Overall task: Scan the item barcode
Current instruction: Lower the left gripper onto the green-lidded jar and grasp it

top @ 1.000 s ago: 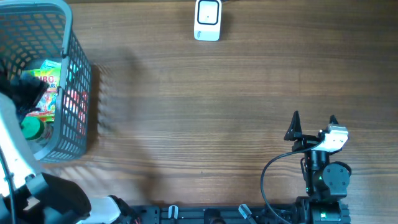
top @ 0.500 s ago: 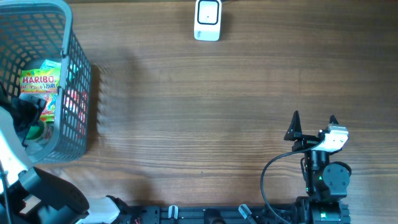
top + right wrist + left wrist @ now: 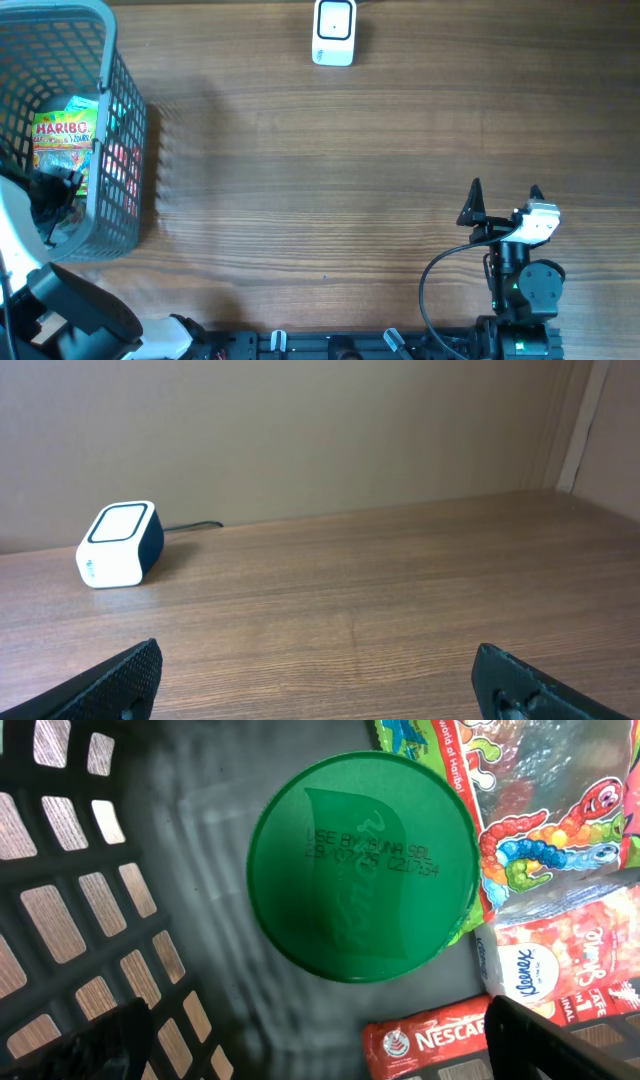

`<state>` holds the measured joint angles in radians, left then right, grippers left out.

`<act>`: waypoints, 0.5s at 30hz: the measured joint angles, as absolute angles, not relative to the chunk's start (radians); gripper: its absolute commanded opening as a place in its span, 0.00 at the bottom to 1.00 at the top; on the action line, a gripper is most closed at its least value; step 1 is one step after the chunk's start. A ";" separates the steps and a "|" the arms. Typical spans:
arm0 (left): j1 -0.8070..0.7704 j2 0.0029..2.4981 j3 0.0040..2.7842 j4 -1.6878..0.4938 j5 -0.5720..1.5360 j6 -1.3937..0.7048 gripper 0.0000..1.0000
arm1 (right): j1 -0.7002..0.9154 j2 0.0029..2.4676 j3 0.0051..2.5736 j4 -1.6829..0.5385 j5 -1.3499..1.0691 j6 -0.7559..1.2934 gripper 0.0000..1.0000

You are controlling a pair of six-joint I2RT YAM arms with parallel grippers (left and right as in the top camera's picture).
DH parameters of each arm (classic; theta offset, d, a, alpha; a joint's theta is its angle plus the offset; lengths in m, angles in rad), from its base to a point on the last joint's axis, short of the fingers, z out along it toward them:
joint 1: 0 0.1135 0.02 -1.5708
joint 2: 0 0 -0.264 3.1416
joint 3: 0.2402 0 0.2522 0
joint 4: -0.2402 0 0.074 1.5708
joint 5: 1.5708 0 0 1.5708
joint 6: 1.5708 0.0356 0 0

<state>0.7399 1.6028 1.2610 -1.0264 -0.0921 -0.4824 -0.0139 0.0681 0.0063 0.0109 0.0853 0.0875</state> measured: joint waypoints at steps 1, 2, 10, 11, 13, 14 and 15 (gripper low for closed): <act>0.740 1.603 1.259 -1.020 -0.092 -0.485 1.00 | -0.014 0.068 0.006 0.011 0.085 0.088 1.00; 0.740 1.603 1.250 -1.008 -0.092 -0.485 1.00 | -0.014 0.068 0.006 0.011 0.085 0.088 1.00; 0.741 1.603 1.163 -0.931 -0.083 -0.492 1.00 | -0.014 0.068 0.006 0.011 0.085 0.088 1.00; 0.741 1.603 1.150 -0.926 -0.081 -0.492 1.00 | -0.014 0.068 0.006 0.011 0.085 0.088 1.00; 0.741 1.603 1.136 -0.919 -0.082 -0.493 1.00 | -0.014 0.068 0.006 0.011 0.085 0.088 1.00; 0.742 1.603 1.130 -0.919 -0.081 -0.493 1.00 | -0.014 0.068 0.006 0.011 0.085 0.088 1.00; 0.742 1.603 1.124 -0.914 -0.081 -0.493 1.00 | -0.014 0.068 0.006 0.010 0.085 0.088 1.00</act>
<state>0.7418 1.6028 1.1244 -0.9142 -0.0814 -0.4927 -0.0139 0.0681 0.0063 0.0105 0.0853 0.0875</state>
